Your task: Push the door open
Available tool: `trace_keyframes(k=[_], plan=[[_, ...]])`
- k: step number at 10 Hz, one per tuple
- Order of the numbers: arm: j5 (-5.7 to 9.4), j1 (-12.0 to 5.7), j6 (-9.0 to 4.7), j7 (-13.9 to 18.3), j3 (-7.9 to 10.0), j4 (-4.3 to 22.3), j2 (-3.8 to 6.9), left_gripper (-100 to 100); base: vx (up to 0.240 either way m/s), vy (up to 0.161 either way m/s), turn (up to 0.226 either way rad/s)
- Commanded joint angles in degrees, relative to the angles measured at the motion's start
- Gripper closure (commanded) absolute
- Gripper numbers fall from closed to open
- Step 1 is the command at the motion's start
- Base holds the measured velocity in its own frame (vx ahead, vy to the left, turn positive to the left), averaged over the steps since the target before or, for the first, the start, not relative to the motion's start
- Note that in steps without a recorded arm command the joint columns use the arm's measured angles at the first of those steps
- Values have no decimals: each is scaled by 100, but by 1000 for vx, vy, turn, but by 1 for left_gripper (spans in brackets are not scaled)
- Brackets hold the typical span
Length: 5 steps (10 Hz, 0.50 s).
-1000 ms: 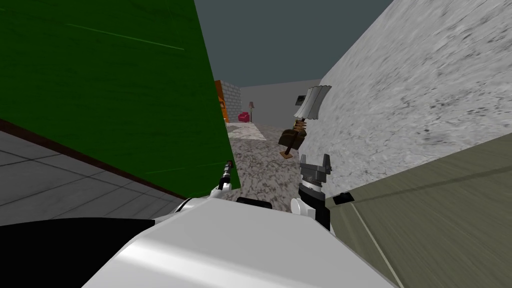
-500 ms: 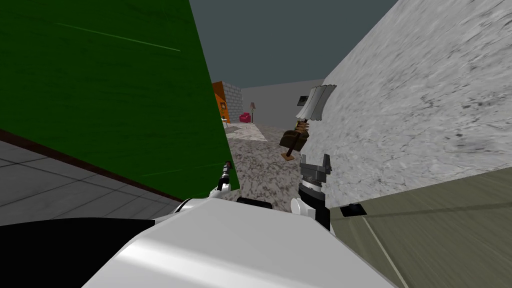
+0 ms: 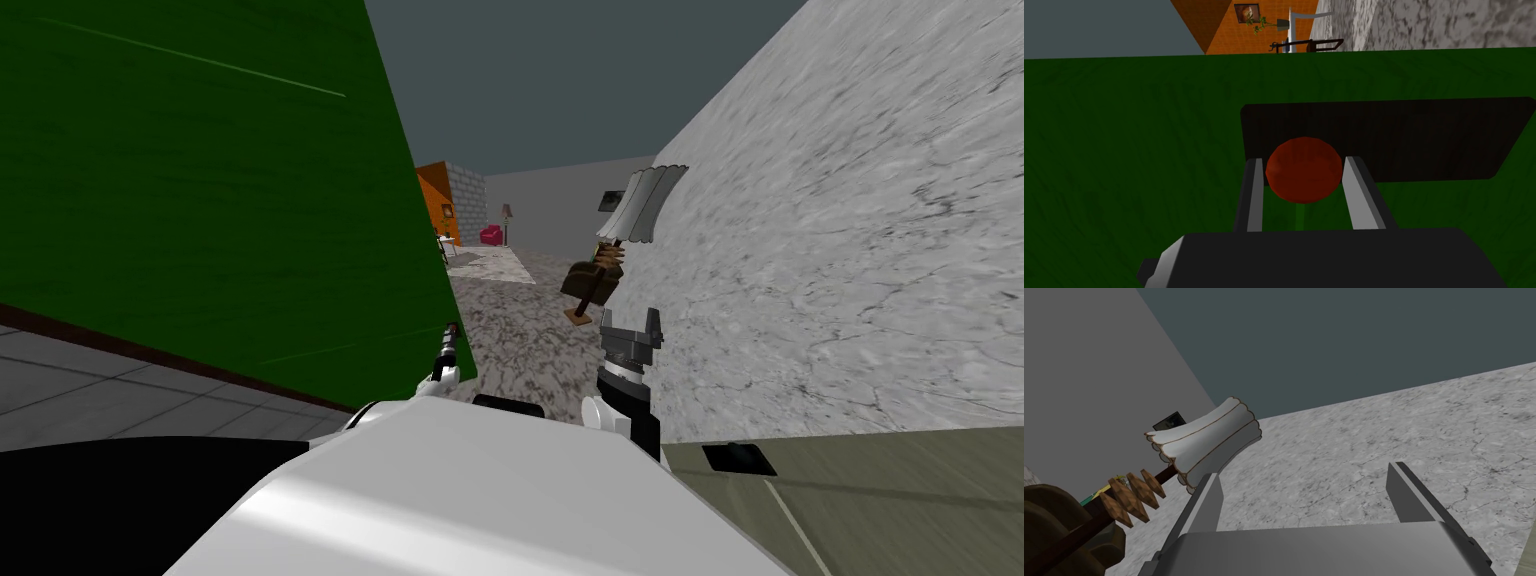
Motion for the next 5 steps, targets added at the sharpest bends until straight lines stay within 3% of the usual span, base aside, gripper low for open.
trace_keyframes(k=[1, 3, 5], plan=[[71, -44, -95, -21, 102, 85, 68, 100, 215, -5, 38], [112, -42, -101, -44, 158, 90, 85, 100, 177, -13, 40], [187, -38, -110, -87, 259, 100, 117, 100, 81, -1, 15]])
